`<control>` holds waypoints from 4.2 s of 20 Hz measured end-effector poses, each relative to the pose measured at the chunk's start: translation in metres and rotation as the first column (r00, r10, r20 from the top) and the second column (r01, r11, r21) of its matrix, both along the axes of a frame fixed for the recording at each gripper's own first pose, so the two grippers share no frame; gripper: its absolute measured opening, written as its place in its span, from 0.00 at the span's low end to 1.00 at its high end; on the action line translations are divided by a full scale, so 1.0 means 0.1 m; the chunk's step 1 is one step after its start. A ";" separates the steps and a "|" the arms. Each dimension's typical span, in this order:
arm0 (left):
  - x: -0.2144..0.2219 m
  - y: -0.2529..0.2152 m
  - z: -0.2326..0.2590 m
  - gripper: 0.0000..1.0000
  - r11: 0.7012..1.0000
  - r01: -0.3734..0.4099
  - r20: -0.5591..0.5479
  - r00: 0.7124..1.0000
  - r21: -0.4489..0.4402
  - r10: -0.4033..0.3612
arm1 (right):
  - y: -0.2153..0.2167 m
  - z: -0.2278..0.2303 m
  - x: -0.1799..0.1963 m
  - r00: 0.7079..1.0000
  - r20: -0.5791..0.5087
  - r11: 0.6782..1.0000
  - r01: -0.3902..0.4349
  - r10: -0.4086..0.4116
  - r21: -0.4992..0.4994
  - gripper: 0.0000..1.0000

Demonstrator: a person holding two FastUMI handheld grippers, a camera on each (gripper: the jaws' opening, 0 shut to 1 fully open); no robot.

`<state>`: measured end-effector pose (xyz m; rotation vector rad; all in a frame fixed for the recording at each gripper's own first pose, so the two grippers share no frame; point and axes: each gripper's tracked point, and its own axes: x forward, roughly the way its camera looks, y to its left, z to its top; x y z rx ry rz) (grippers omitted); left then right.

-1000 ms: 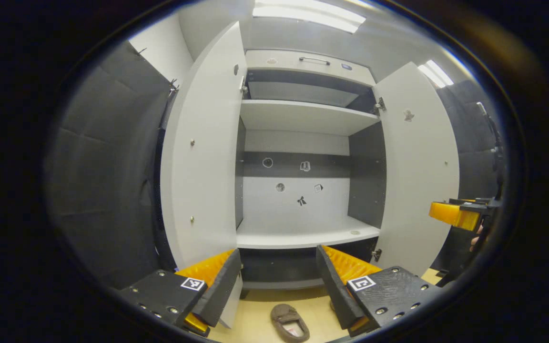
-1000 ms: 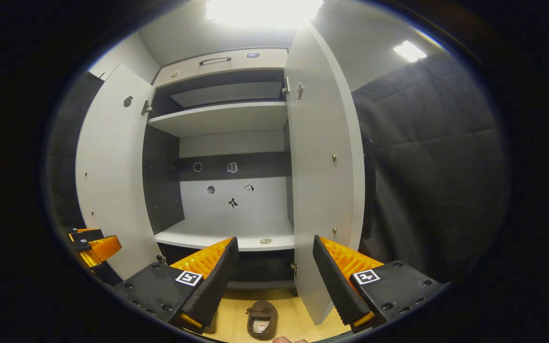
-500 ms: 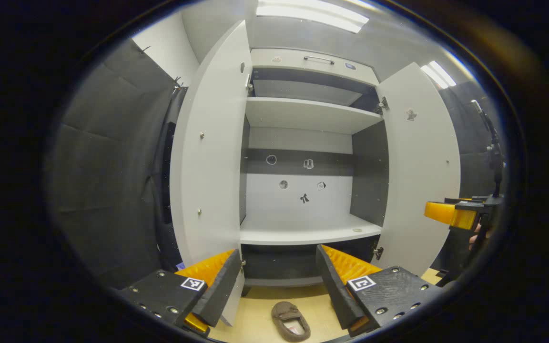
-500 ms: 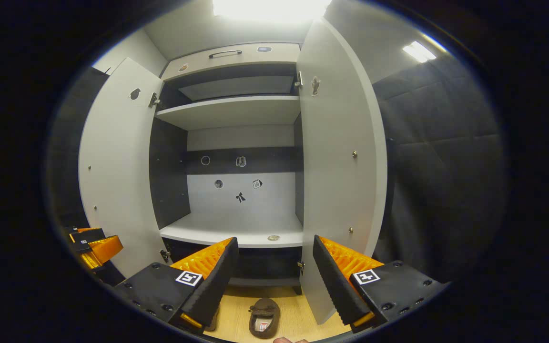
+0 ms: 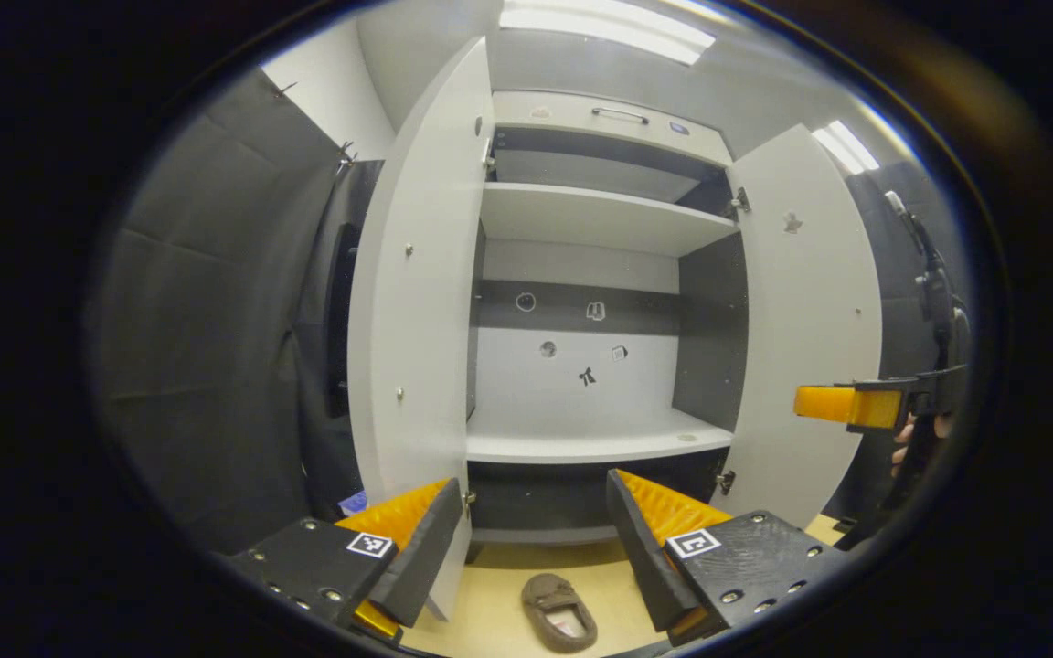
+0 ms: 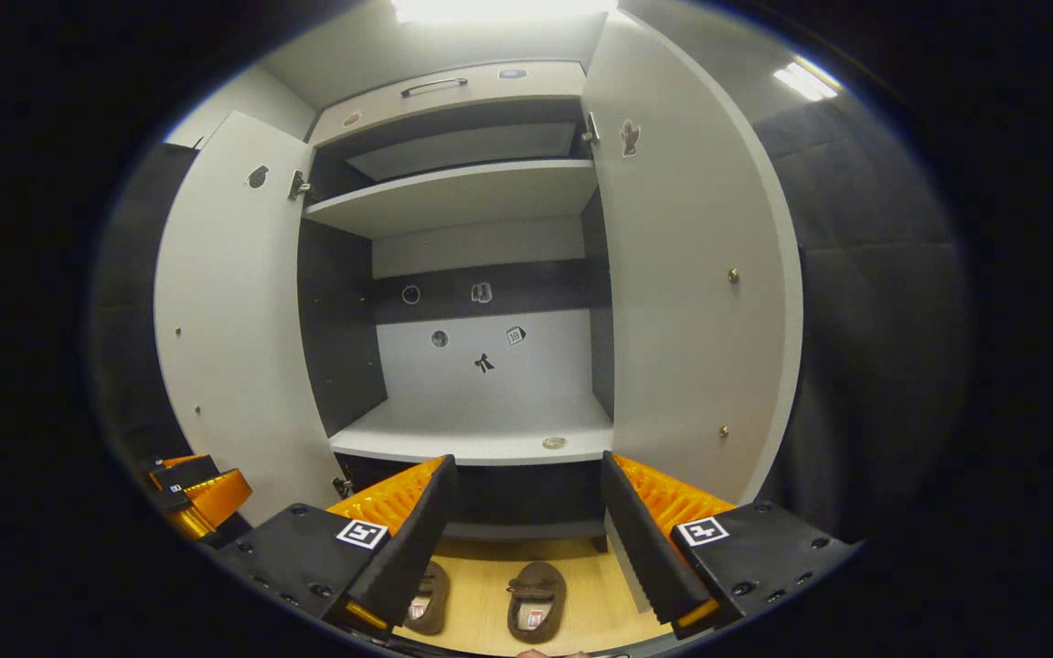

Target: Grab one shoe with the right hand and put it into the shoe cabinet, grab the other shoe with the left hand and put it into the shoe cabinet; then close the right door with the right hand and the left door with the left hand.

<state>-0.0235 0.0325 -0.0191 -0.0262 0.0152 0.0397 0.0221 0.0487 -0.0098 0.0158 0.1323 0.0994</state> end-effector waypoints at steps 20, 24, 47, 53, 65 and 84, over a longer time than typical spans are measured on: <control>0.02 -0.10 -0.52 0.92 0.998 -0.054 -0.192 0.980 -0.015 0.050 | 0.59 -2.41 -0.06 0.746 -0.612 0.957 -0.285 0.262 0.063 0.98; 0.12 -0.13 -0.52 0.92 0.996 -0.086 -0.190 0.979 -0.039 0.078 | 0.68 -3.01 -0.03 0.670 -0.691 0.950 -0.303 0.273 0.083 0.98; 0.58 -0.31 -0.48 0.92 0.996 -0.079 -0.203 0.977 -0.044 0.068 | 0.21 -4.40 0.83 0.725 -0.688 0.814 -0.372 -0.045 -0.445 0.51; 0.61 -0.36 -0.41 0.89 0.999 -0.035 -0.174 0.984 0.004 0.035 | 0.17 -4.29 0.79 0.654 -0.756 0.895 -0.350 0.023 -0.275 0.06; 0.68 -0.51 -0.34 0.89 0.999 0.044 -0.133 0.990 0.019 -0.041 | 0.19 -3.84 0.62 0.653 -0.753 0.975 -0.209 0.082 -0.075 0.05; 0.41 -0.04 -0.52 0.96 0.995 -0.022 -0.130 0.991 0.093 0.034 | 0.57 -2.02 0.26 0.776 -0.594 0.935 -0.338 0.213 -0.106 0.05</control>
